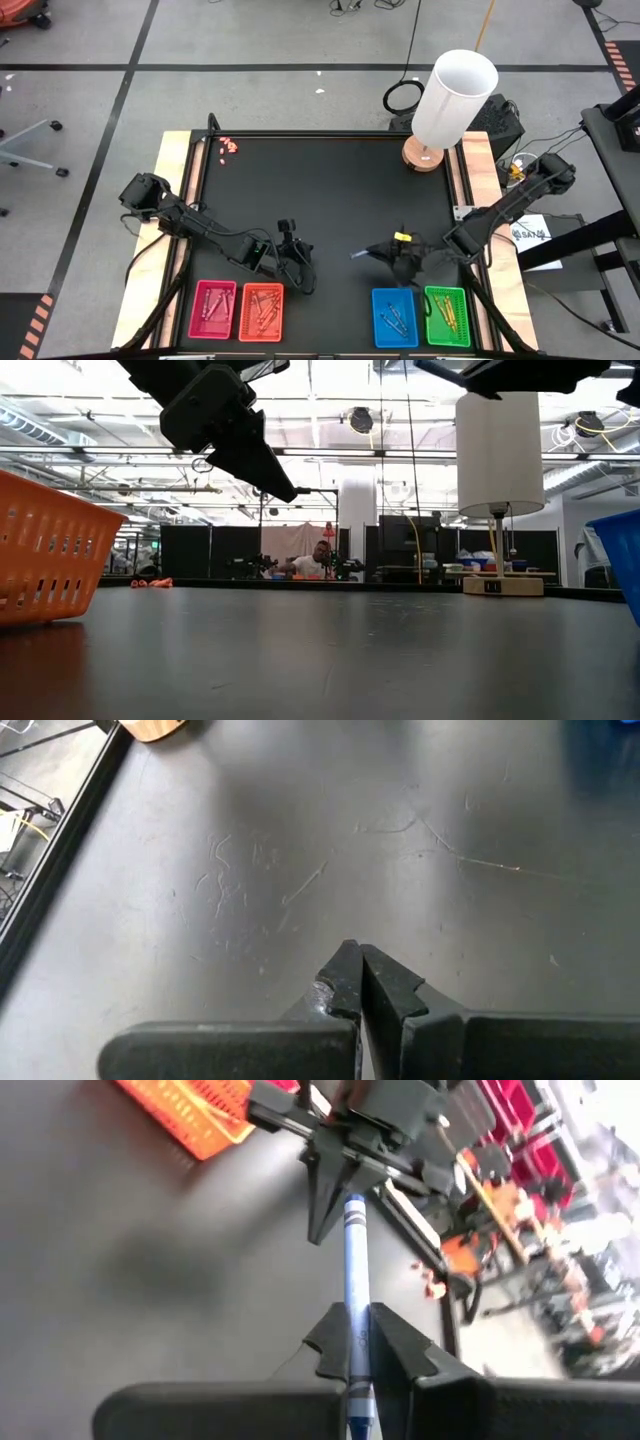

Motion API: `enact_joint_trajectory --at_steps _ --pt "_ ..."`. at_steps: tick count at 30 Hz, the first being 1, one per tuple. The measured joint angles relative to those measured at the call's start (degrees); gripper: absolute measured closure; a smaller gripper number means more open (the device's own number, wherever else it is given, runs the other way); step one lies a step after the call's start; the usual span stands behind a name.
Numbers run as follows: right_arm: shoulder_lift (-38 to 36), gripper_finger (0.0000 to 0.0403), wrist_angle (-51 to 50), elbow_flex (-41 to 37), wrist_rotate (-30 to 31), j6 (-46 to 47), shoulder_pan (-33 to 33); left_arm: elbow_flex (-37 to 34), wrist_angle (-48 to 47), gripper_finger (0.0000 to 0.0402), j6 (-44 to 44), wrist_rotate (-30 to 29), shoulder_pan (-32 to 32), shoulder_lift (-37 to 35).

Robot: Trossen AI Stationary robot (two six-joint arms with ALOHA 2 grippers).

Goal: Sort crayons
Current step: Put the blue crayon into the blue bin

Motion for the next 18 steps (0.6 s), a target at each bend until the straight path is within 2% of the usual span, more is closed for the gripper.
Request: enact_joint_trajectory --at_steps 13,18 --pt "0.0 0.0399 0.5 0.0 -0.1 -20.6 1.6 0.0 0.1 0.0395 0.0 0.0 0.0 0.0" --pt "0.0 0.0399 0.5 0.0 0.0 -24.2 1.6 0.0 0.1 0.0395 0.0 0.0 0.0 0.0"
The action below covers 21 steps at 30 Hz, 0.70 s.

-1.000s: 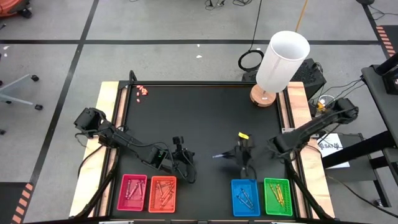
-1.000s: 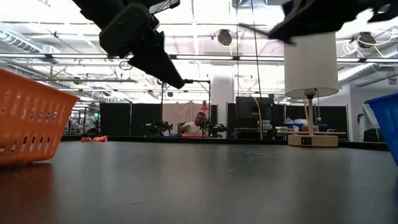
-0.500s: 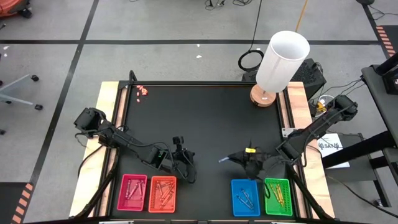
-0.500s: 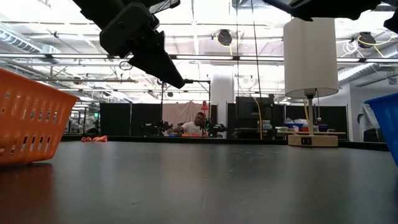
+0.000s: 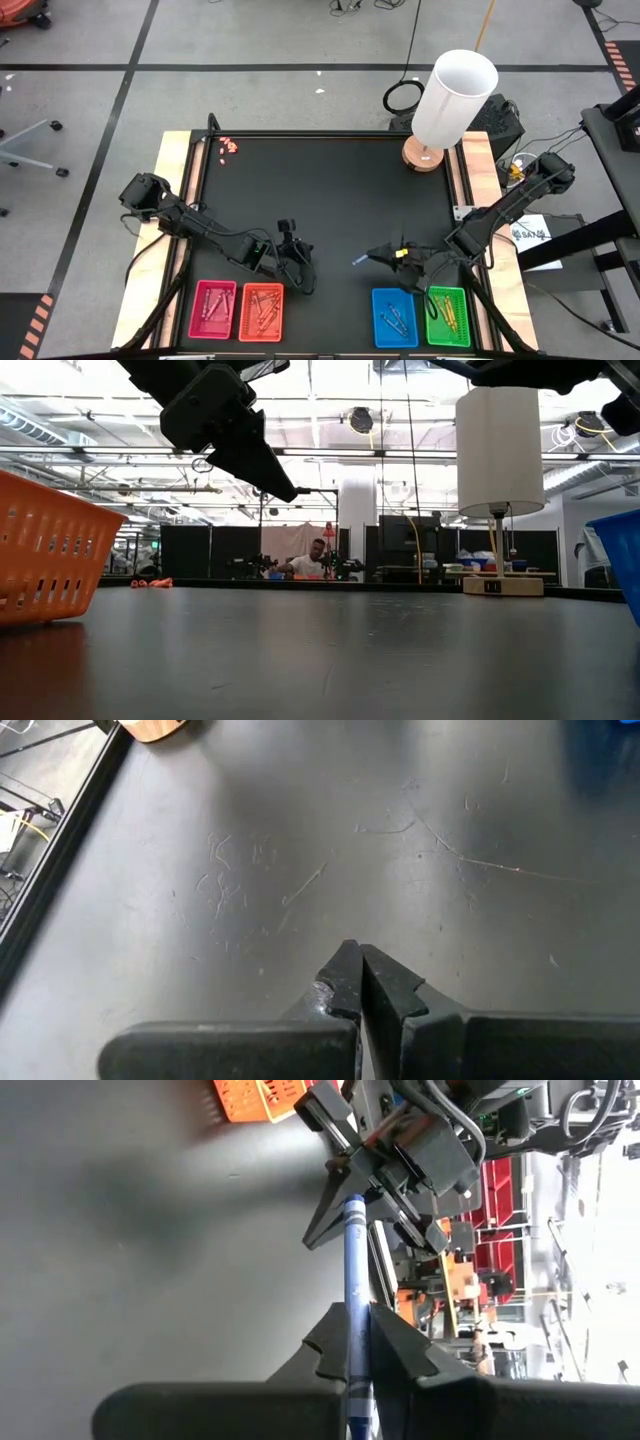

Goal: Sort crayons
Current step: Put the blue crayon into the blue bin

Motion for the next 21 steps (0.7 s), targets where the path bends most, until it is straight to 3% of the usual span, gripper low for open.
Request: enact_joint_trajectory --at_steps 9,15,21 --pt "0.0 0.0399 0.0 0.0 0.0 2.6 0.0 0.0 0.0 0.0395 0.0 0.0 0.0 0.0" --pt "0.0 0.0399 0.0 0.0 -0.3 15.7 0.0 0.0 0.0 0.0395 0.1 0.0 0.0 0.0" --pt "0.0 0.0399 0.0 0.0 -0.4 34.5 0.0 0.0 0.0 0.0395 0.1 0.0 0.0 0.0"
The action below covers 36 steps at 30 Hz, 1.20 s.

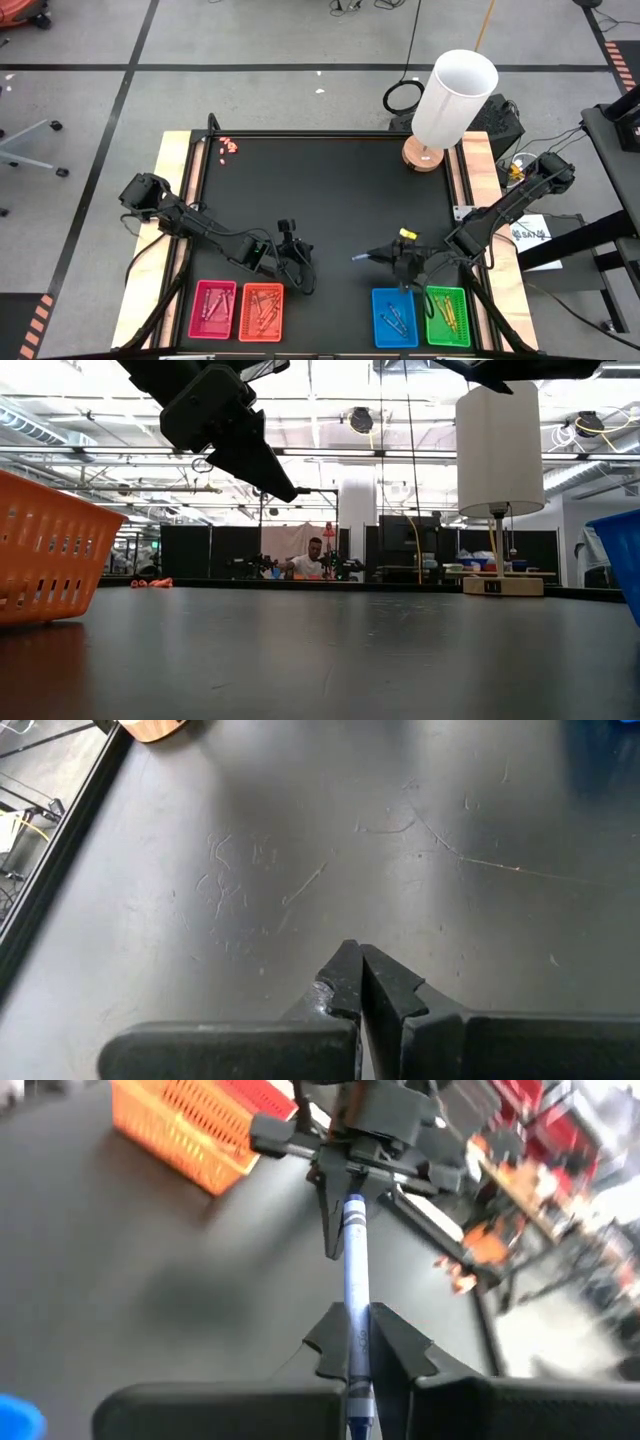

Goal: Sort crayons
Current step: Put the blue crayon into the blue bin

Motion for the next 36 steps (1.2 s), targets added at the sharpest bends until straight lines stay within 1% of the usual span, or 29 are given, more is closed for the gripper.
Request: enact_joint_trajectory --at_steps 5,10,15,18,21,24,26,29,32,36 --pt "0.0 0.0399 0.0 0.0 -0.2 15.2 0.0 0.0 0.0 0.0395 0.0 0.0 0.0 0.0" --pt "0.0 0.0399 0.0 0.0 -0.4 26.5 0.0 0.0 0.0 0.0395 -0.1 0.0 0.0 0.0" --pt "0.0 0.0399 0.0 0.0 -6.2 33.4 0.0 0.0 0.5 0.0395 -0.1 0.0 0.0 0.0" --pt "0.0 0.0399 0.0 0.0 -7.8 38.1 0.0 0.0 1.5 0.0395 -0.1 0.0 0.0 0.0" --pt "0.0 0.0398 0.0 0.0 -8.5 40.9 0.0 0.0 2.3 0.0395 -0.1 0.0 0.0 0.0" --pt "0.0 0.0398 0.0 0.0 -12.7 41.3 0.0 0.0 3.2 0.0395 -0.1 0.1 0.0 0.0" --pt "0.0 0.0399 0.0 0.0 -15.6 43.1 0.0 0.0 3.4 0.0395 -0.2 1.3 0.0 0.0" --pt "0.0 0.0399 -0.5 0.5 -17.9 44.5 1.0 0.0 3.9 0.0395 -1.6 2.9 0.0 0.0" --pt "0.0 0.0399 -1.1 1.0 -18.2 45.1 3.3 0.0 4.5 0.0395 -1.6 3.0 0.0 0.0" --pt "0.1 0.0399 -5.7 3.3 -18.2 47.8 7.2 0.0 4.7 0.0395 -1.7 3.0 0.0 0.0"
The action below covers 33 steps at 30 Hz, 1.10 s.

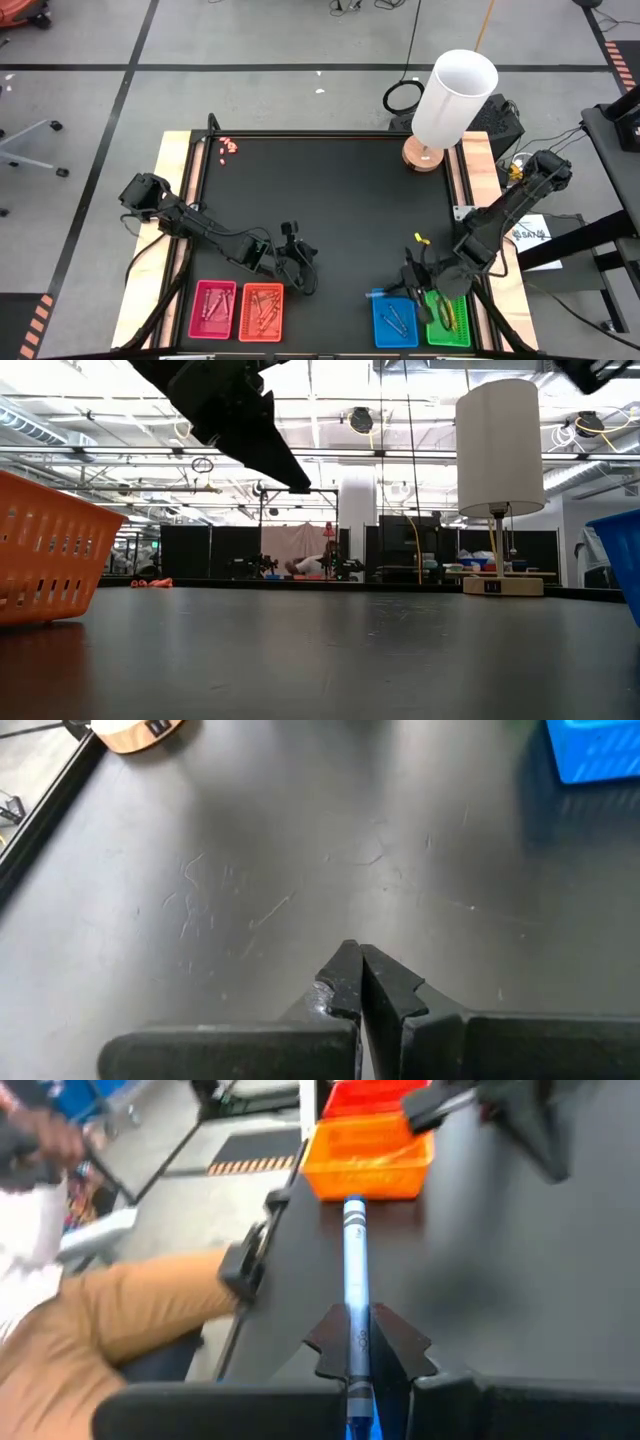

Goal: Sort crayons
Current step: Put the blue crayon into the blue bin

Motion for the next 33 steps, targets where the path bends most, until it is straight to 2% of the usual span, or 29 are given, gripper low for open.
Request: enact_joint_trajectory --at_steps 6,11,14,19,26,33 --pt "1.6 0.0399 -2.9 0.9 -0.5 -1.6 5.7 0.0 2.9 0.0395 0.0 0.0 0.0 0.0" --pt "4.6 0.0399 -3.0 0.9 -4.4 -14.3 8.2 0.0 6.3 0.0395 0.1 0.0 0.0 0.0" --pt "6.9 0.0399 -2.9 0.9 -4.6 -22.4 8.6 0.0 8.0 0.0395 0.1 0.0 0.0 0.0" --pt "10.6 0.0399 -2.9 0.9 -4.6 -27.8 8.6 0.0 8.7 0.0395 0.1 0.0 0.0 0.0" --pt "15.0 0.0395 -2.9 0.9 -6.3 -28.9 8.6 0.0 8.7 0.0395 0.0 0.0 0.0 0.0" --pt "15.9 0.0345 -3.3 0.9 -6.9 -22.7 8.6 0.0 8.7 0.0395 0.0 0.0 0.0 0.0"
